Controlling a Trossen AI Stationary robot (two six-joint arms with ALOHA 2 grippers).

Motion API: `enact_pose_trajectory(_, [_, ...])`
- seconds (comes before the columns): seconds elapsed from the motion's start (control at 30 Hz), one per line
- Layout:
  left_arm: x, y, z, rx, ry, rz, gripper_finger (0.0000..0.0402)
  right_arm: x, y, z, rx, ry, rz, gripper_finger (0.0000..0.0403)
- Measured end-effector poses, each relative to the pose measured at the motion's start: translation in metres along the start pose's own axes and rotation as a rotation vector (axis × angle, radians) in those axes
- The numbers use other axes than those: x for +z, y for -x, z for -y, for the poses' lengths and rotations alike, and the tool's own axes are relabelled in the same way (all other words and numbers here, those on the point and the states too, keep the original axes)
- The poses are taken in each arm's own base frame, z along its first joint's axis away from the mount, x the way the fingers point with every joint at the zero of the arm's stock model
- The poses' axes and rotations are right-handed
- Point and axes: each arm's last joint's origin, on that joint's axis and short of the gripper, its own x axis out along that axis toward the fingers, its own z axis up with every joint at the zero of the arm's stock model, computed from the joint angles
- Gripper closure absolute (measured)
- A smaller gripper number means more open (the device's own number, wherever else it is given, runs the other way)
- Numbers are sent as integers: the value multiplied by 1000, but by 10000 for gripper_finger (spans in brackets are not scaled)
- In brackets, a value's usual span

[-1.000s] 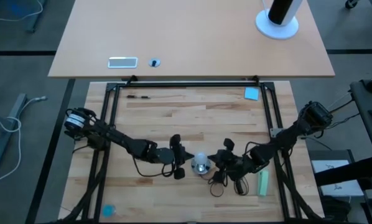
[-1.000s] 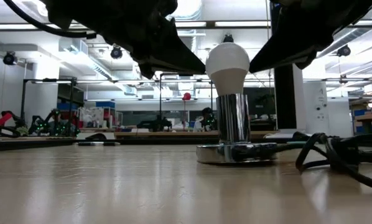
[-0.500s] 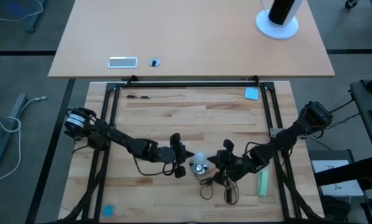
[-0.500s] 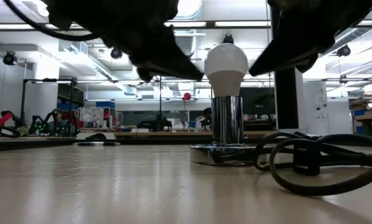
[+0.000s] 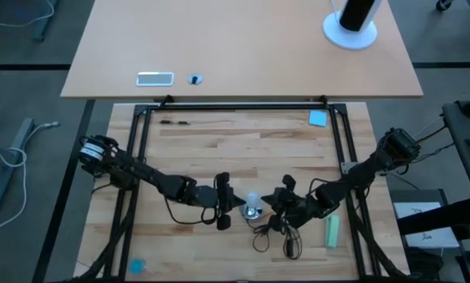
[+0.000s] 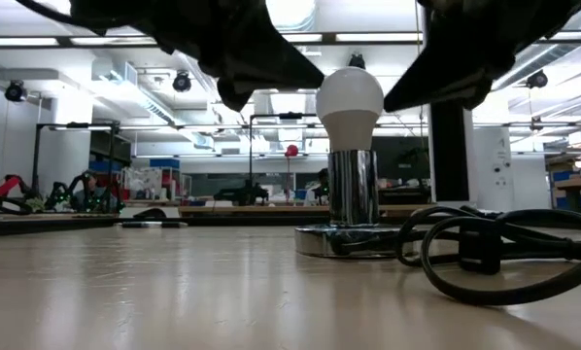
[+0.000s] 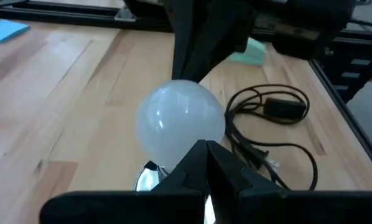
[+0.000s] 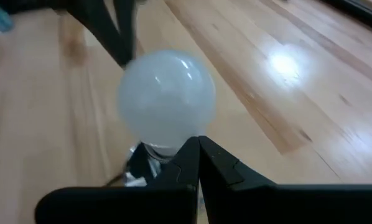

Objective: Screw lightbulb
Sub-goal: Insert the lightbulb into the lamp

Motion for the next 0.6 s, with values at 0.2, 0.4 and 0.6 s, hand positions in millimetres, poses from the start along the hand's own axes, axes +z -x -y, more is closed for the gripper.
enact_pose_trajectory(0.2, [0, 0, 0, 17, -3, 2, 401, 3, 0, -2, 25, 11, 25, 403])
enact_pose_trajectory(0.4, [0, 0, -1, 32, -3, 5, 401, 4, 0, -3, 36, 17, 26, 403])
enact_pose_trajectory(0.6, [-1, 0, -2, 37, -3, 4, 401, 3, -1, -5, 57, 23, 22, 403])
